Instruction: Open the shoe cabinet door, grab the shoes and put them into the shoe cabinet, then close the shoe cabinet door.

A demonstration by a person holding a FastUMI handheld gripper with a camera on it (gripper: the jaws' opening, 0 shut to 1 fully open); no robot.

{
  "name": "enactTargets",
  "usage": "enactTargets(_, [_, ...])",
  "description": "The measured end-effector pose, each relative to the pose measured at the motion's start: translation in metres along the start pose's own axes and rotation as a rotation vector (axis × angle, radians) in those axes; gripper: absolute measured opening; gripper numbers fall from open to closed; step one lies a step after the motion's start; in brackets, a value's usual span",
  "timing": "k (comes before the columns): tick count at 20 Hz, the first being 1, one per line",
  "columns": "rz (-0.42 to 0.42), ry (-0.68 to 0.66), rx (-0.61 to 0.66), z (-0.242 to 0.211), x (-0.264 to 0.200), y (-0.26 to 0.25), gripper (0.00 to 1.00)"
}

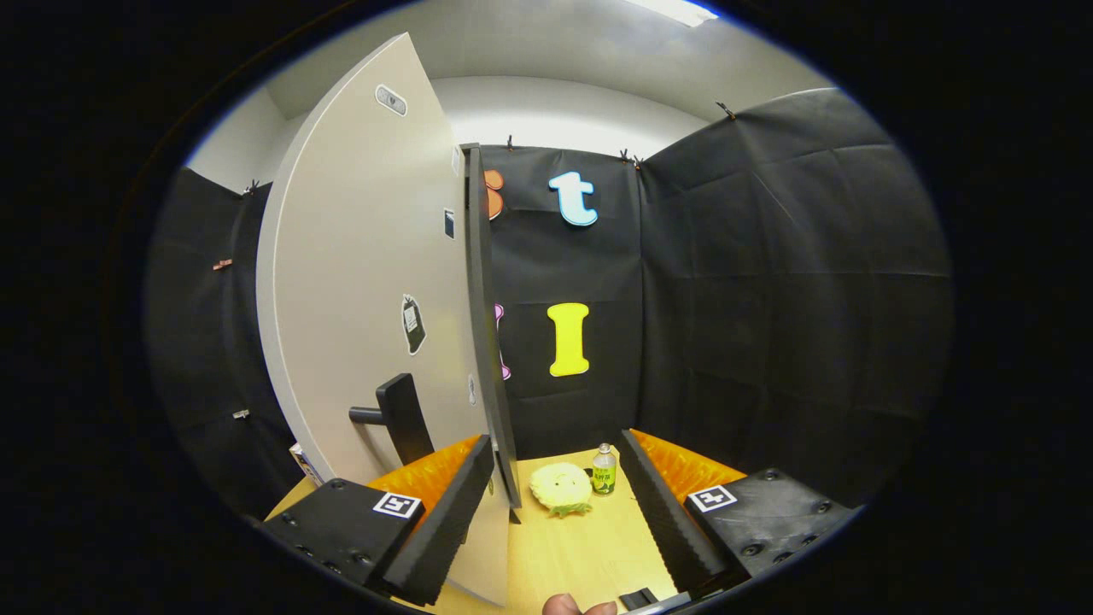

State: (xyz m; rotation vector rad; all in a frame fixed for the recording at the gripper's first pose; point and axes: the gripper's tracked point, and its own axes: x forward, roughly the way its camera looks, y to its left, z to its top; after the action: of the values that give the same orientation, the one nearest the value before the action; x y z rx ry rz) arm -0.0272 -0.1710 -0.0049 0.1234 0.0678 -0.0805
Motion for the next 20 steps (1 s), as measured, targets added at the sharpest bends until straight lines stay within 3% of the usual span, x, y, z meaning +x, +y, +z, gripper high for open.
enactTargets(5, [0.024, -0.013, -0.008, -0.005, -0.006, 0.059, 0.97])
enactTargets(17, [0.199, 0.032, 0.026, -0.030, 0.028, 0.205, 0.98])
enactTargets(20, [0.187, 0.054, -0.019, -0.038, 0.043, 0.221, 0.98])
